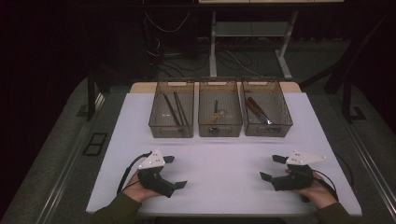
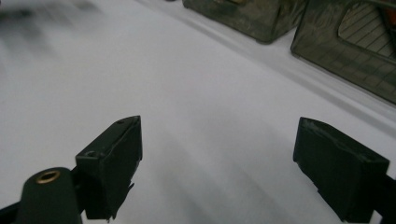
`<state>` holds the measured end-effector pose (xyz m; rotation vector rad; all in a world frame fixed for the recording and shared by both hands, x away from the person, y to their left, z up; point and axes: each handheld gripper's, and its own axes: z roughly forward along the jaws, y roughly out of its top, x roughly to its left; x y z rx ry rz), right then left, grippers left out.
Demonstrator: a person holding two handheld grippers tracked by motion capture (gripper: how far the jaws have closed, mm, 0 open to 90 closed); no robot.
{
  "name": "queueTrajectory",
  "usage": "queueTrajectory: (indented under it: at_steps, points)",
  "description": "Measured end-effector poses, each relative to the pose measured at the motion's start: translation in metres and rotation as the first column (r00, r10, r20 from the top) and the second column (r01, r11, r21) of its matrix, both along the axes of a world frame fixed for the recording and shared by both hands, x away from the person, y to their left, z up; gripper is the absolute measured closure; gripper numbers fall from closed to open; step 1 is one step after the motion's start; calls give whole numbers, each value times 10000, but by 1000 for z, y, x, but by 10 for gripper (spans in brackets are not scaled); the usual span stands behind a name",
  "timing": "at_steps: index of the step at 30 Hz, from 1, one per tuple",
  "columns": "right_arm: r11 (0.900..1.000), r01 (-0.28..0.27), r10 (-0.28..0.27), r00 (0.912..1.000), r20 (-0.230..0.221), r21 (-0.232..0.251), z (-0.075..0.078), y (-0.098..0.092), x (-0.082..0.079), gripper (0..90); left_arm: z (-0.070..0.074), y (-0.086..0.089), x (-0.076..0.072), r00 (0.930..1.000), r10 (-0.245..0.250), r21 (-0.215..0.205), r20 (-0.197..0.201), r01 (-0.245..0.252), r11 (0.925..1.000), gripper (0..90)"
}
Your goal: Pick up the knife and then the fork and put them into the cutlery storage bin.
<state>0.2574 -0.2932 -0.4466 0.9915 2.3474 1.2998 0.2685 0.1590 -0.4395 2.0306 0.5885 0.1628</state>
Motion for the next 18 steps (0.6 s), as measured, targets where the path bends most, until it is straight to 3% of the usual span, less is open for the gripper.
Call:
queueTrajectory:
  at_steps: [18]
  points:
    - [10000, -57, 57, 10000, 80, 49, 2, 0, -1, 158, 0, -1, 0, 10000, -23, 72, 27, 23, 10000, 0]
